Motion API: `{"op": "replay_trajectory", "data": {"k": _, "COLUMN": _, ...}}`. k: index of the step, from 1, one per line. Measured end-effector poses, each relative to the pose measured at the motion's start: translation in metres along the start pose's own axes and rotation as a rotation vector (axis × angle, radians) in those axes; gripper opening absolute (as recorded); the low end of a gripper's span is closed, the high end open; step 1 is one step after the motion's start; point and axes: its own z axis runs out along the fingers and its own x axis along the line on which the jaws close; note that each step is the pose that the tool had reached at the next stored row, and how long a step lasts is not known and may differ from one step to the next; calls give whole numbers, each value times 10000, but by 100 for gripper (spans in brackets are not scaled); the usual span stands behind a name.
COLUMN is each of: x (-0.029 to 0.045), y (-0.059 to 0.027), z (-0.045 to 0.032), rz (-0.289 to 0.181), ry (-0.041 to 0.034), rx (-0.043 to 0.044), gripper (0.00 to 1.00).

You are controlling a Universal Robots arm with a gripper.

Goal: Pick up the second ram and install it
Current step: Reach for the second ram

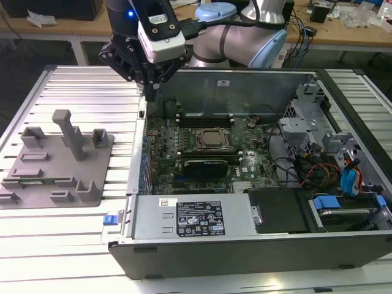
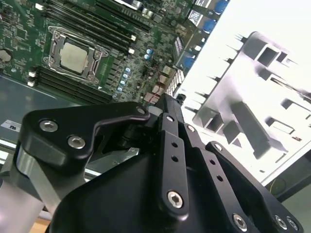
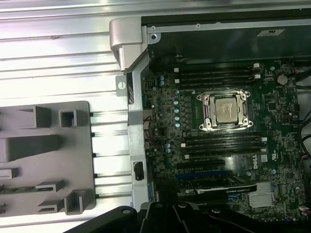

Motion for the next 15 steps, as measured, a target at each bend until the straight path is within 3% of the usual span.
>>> {"op": "replay_trajectory", "data": {"k": 15, "x": 334, "y": -25, "z": -9, "rz": 1, "ry": 0, "rx": 1, "gripper": 8}}
